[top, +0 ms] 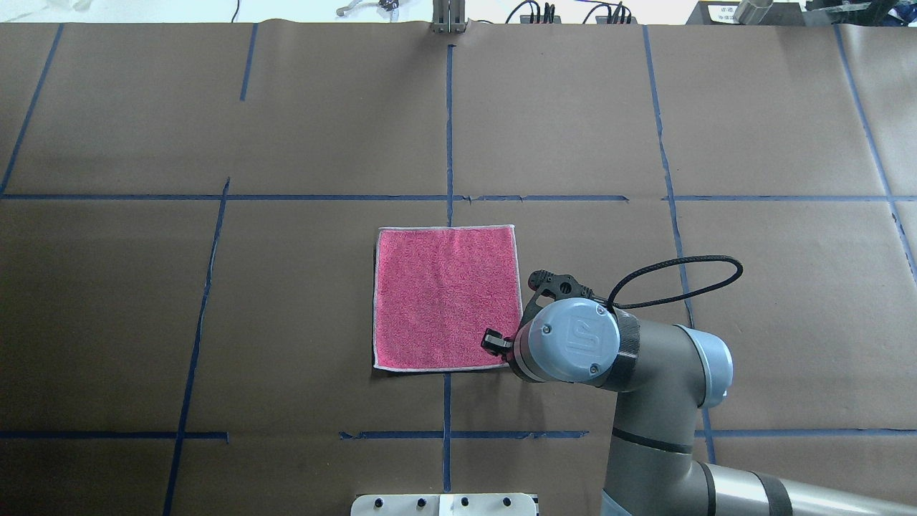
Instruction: Fold towel twice with both arms
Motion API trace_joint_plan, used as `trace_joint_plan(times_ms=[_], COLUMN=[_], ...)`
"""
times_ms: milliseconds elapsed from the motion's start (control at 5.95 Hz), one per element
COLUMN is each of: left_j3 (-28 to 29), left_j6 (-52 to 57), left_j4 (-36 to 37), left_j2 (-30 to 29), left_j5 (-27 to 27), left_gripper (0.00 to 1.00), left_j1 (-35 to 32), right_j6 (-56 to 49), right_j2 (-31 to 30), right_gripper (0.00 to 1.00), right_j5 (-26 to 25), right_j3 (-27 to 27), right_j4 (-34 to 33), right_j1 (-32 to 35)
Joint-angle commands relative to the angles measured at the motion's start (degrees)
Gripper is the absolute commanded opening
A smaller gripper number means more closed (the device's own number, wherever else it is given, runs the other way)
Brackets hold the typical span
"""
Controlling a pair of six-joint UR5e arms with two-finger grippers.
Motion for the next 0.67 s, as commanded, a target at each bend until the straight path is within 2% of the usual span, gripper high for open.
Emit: trace_joint_plan(times_ms=[0,168,336,504], left_j3=[0.0,-0.18,0.0,-0.18], left_j6=[-0.84,-5.37,-12.21,-23.76], left_j4=[0.0,-0.61,-2.96,-6.12], left_j2=[-0.09,-0.7,-3.23,-6.3], left_j5=[-0.5,-0.76,-0.76,-0.67], left_gripper=[1.0,1.0,1.0,1.0], left_j1=[0.0,0.96,3.67,7.17], right_j6=[0.08,0.08,-0.01,-0.01], right_j2=[0.01,-0.34,-0.61,-1.65], right_gripper=[0.12,0.0,0.0,0.0], right_j5=[0.15,-0.02,0.06,0.15], right_j3=[0.12,0.46,2.38,4.23], right_j4=[0.0,0.0,-0.26,-0.79], right_j1=[-0.1,0.17,0.86,1.13])
